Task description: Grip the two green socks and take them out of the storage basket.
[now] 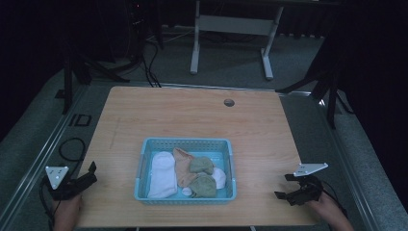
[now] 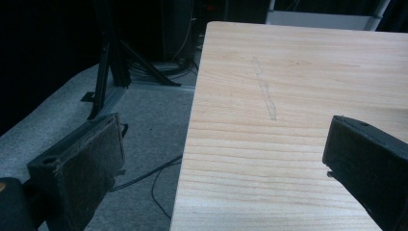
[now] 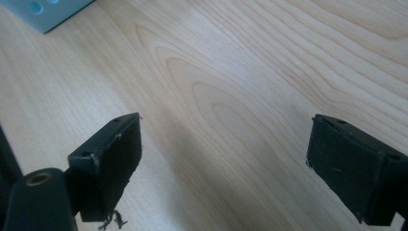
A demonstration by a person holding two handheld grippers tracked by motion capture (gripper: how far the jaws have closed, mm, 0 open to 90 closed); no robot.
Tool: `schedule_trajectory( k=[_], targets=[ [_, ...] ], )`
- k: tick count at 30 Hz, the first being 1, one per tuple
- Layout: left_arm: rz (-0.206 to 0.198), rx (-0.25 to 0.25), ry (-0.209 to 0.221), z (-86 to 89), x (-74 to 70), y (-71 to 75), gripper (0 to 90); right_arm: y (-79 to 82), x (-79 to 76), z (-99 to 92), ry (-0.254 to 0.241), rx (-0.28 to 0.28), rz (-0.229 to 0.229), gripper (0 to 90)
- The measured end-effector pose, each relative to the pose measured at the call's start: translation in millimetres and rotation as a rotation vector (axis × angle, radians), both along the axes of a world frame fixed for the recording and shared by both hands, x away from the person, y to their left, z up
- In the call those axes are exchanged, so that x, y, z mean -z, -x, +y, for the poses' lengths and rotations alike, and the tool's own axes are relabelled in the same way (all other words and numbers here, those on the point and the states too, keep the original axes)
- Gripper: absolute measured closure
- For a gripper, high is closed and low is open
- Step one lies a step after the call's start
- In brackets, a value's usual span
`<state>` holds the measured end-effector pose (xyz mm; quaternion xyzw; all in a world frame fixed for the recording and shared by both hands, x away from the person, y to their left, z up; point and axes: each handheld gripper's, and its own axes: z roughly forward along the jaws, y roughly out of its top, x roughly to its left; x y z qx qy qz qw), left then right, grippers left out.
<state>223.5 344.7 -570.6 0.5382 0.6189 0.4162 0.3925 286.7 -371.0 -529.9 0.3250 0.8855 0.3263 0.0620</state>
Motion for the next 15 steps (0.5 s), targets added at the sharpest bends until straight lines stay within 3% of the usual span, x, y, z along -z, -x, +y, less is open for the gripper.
schedule_trajectory(
  k=[5, 11, 15],
  targets=[
    [-0.002, 0.001, -0.002, -0.2, 0.0, 0.0, 0.4, -3.2, -6.5, 8.7, 0.059, -0.068, 0.057, 11.8],
    [-0.003, 0.004, -0.002, -0.2, 0.0, 0.1, 0.4, -6.8, -6.8, 21.4, 0.138, -0.121, 0.159, 12.2],
    [-0.003, 0.004, -0.004, -0.4, 0.0, 0.2, 0.4, -5.5, -9.0, 30.5, 0.161, -0.159, 0.145, 12.1]
  ],
)
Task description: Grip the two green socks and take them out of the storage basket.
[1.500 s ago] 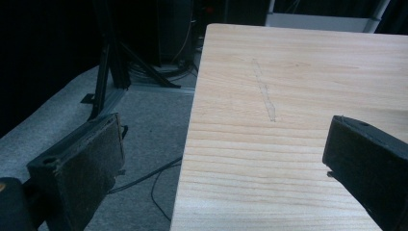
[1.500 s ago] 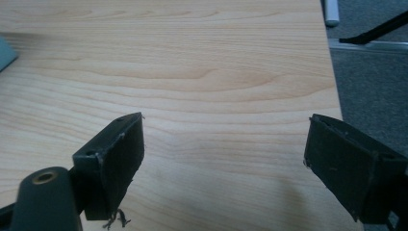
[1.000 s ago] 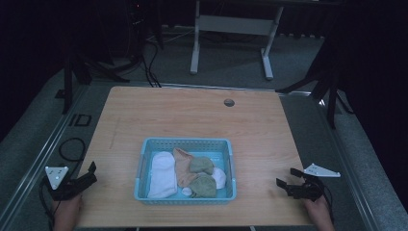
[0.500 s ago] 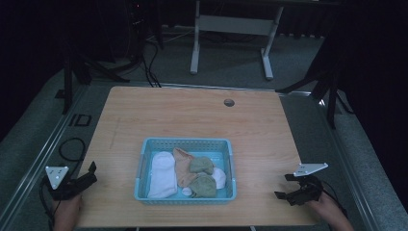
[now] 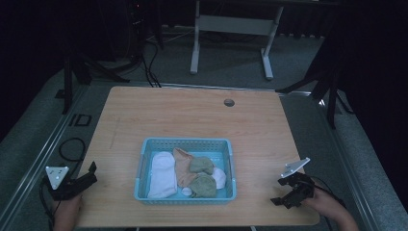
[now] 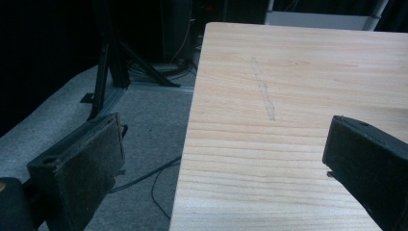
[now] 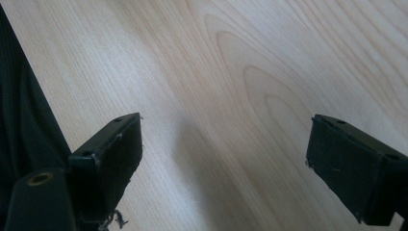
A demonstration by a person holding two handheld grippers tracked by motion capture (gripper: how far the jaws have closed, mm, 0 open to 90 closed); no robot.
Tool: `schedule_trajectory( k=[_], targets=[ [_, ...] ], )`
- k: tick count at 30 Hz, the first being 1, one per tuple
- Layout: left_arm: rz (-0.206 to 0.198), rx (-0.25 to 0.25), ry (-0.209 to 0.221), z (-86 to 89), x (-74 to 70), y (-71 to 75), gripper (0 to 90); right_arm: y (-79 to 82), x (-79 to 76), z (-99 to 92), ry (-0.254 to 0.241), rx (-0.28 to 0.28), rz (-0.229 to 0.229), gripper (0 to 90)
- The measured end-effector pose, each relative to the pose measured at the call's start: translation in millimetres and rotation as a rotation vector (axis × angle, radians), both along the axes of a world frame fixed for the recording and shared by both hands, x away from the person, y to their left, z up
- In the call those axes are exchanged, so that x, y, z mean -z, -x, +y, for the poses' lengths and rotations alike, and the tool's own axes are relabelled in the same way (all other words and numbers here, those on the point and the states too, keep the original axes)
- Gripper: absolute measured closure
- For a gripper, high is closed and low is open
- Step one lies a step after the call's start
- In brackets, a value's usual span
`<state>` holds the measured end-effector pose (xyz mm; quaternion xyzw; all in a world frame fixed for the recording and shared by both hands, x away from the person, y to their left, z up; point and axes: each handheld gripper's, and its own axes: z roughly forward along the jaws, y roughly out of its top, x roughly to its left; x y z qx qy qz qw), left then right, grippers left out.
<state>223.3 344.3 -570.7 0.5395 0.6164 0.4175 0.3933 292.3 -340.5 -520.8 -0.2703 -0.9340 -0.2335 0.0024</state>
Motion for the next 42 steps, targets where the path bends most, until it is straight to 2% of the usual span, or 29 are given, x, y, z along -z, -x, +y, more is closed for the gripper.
schedule_trajectory(
  k=[1, 4, 10, 13, 19, 21, 31, 42],
  targets=[
    [0.0, -0.001, 0.001, 0.0, 0.0, 0.0, 0.3, -0.2, -0.5, 1.8, 0.002, -0.01, -0.006, 12.2],
    [-0.001, -0.002, 0.004, 0.2, 0.0, 0.0, 0.4, -1.8, -2.7, 6.0, 0.002, -0.012, 0.02, 12.3],
    [-0.003, 0.001, 0.001, 0.1, 0.0, 0.3, 0.4, -5.3, -10.6, 16.2, 0.002, -0.008, 0.003, 12.3],
    [-0.003, 0.0, 0.004, 0.2, 0.0, 0.1, 0.3, -6.9, -12.7, 19.7, -0.001, -0.006, 0.01, 12.2],
    [-0.001, 0.003, -0.006, -0.2, 0.0, 0.4, 0.4, -9.1, -18.8, 32.3, -0.007, -0.046, 0.001, 12.2],
    [-0.003, 0.003, -0.007, -0.3, 0.1, 0.4, 0.4, -9.6, -20.7, 37.6, 0.004, -0.059, -0.01, 12.2],
    [0.0, 0.01, -0.002, 0.0, 0.0, 0.2, 0.4, -14.7, -37.0, 57.8, -0.041, -0.085, -0.044, 12.4],
    [0.001, 0.013, -0.001, 0.2, 0.0, 0.2, 0.4, -20.3, -61.6, 97.0, -0.038, -0.194, -0.069, 13.1]
  ],
)
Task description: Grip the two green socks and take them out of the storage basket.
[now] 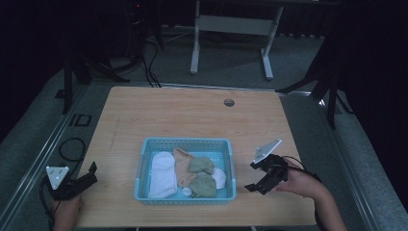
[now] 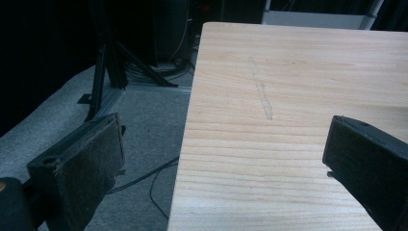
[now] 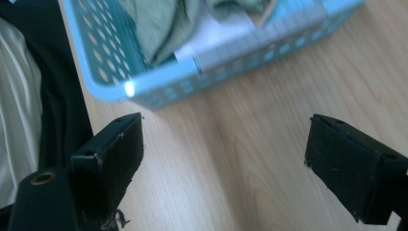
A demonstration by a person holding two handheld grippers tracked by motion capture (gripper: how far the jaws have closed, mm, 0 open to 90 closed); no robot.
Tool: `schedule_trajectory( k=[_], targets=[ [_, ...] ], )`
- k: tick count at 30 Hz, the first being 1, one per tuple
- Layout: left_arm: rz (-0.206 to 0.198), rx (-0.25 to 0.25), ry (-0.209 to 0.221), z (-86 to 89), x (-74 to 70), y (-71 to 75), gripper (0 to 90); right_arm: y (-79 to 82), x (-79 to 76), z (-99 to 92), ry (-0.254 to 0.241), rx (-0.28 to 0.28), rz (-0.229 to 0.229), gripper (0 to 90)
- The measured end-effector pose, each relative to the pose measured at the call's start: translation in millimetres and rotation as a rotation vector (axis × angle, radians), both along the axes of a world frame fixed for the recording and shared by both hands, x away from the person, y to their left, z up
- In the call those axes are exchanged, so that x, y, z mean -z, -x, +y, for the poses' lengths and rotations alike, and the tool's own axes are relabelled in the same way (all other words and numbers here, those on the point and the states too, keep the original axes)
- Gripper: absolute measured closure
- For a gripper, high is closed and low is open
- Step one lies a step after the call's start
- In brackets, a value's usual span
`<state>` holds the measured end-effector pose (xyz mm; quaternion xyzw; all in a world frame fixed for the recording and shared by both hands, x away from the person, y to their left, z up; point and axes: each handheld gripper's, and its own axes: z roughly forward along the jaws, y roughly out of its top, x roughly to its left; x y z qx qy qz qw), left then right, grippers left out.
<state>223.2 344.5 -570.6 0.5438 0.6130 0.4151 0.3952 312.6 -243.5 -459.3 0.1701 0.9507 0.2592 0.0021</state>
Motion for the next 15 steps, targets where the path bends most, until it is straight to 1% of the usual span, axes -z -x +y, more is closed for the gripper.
schedule_trajectory(
  k=[3, 6, 7, 8, 9, 12, 13, 14, 15],
  targets=[
    [-0.002, -0.001, 0.002, 0.1, 0.0, 0.0, 0.4, -1.2, -6.9, 9.3, -0.003, -0.018, -0.009, 13.6],
    [-0.001, 0.002, 0.001, 0.2, 0.0, 0.0, 0.3, -2.6, -12.9, 17.8, 0.003, -0.025, -0.012, 13.9],
    [-0.001, 0.002, 0.001, 0.2, 0.0, 0.0, 0.3, -2.6, -12.9, 17.8, 0.003, -0.025, -0.012, 13.9],
    [-0.001, 0.002, 0.001, 0.2, 0.0, 0.0, 0.3, -2.4, -14.7, 20.8, 0.007, -0.031, -0.011, 13.9],
    [-0.002, 0.002, 0.005, 0.3, 0.1, -0.1, 0.3, -2.6, -17.6, 27.7, 0.014, -0.043, -0.014, 14.2],
    [-0.001, 0.003, 0.007, 0.4, 0.0, -0.2, 0.3, -2.6, -20.9, 36.3, 0.016, -0.066, -0.022, 14.8],
    [-0.001, 0.003, 0.007, 0.4, 0.0, -0.2, 0.4, -2.6, -20.9, 36.3, 0.016, -0.066, -0.022, 14.8],
    [-0.001, 0.003, 0.007, 0.4, 0.0, -0.2, 0.4, -2.5, -21.6, 39.0, 0.015, -0.08, -0.025, 14.8],
    [-0.002, 0.002, 0.008, 0.4, 0.0, -0.1, 0.3, -1.8, -22.6, 44.3, 0.01, -0.097, -0.03, 16.8]
  ],
)
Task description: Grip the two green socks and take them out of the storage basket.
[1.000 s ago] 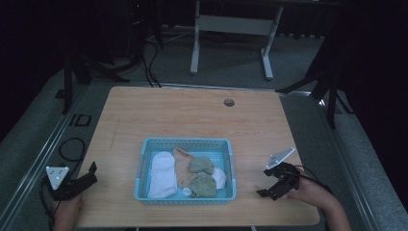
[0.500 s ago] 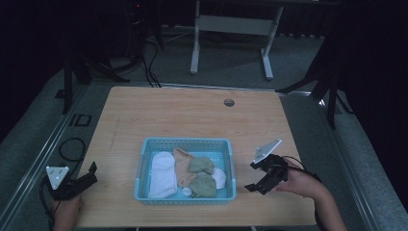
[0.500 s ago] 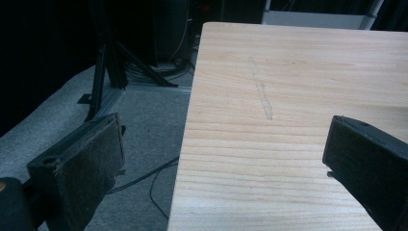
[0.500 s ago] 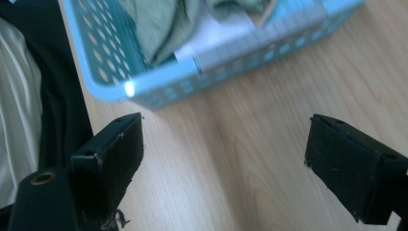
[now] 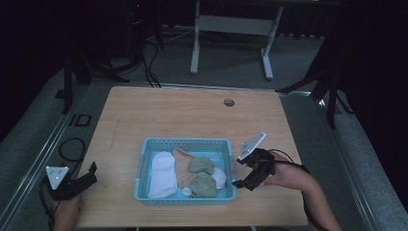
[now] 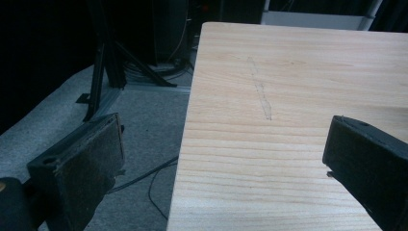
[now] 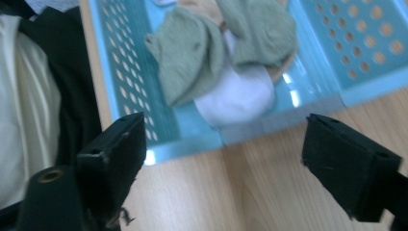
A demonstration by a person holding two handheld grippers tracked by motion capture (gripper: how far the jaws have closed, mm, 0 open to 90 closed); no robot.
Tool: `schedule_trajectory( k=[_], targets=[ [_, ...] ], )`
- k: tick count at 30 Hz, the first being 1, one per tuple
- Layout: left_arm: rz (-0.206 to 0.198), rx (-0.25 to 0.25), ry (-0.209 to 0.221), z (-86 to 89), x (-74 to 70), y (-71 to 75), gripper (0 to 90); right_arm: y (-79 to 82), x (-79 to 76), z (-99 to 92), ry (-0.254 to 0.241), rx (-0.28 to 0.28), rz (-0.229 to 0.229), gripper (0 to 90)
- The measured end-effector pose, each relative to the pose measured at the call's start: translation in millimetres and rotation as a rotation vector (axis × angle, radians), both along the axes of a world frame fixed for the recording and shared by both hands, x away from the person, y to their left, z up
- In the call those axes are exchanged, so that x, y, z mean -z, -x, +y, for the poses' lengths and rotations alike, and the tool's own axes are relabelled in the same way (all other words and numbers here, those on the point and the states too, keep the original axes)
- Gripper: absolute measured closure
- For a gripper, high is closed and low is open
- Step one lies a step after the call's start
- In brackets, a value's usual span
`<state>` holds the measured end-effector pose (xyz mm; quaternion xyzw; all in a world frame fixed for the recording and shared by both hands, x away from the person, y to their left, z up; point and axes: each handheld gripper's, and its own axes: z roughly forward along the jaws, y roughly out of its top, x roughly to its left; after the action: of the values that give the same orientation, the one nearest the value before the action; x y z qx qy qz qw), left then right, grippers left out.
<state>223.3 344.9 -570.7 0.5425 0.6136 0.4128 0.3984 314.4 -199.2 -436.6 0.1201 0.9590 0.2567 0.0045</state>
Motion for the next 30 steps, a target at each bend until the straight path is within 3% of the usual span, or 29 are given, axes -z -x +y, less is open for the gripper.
schedule_trajectory(
  k=[17, 18, 21, 25, 30],
  targets=[
    [0.001, 0.004, 0.003, 0.2, 0.0, 0.0, 0.4, 2.8, 6.6, 42.2, 0.001, -0.126, -0.004, 20.1],
    [0.003, 0.005, 0.001, 0.3, 0.0, -0.2, 0.4, 4.2, 11.6, 52.5, 0.036, -0.166, -0.008, 23.3],
    [0.003, 0.007, 0.003, 0.4, 0.0, -0.2, 0.3, 5.1, 17.2, 60.9, 0.055, -0.206, -0.006, 27.5],
    [0.002, 0.008, 0.004, 0.4, 0.0, -0.2, 0.4, 3.7, 23.6, 69.9, 0.061, -0.221, 0.002, 27.9],
    [0.004, 0.008, 0.002, 0.4, 0.0, -0.3, 0.4, -0.4, 30.8, 78.3, 0.071, -0.214, -0.001, 35.2]
  ],
)
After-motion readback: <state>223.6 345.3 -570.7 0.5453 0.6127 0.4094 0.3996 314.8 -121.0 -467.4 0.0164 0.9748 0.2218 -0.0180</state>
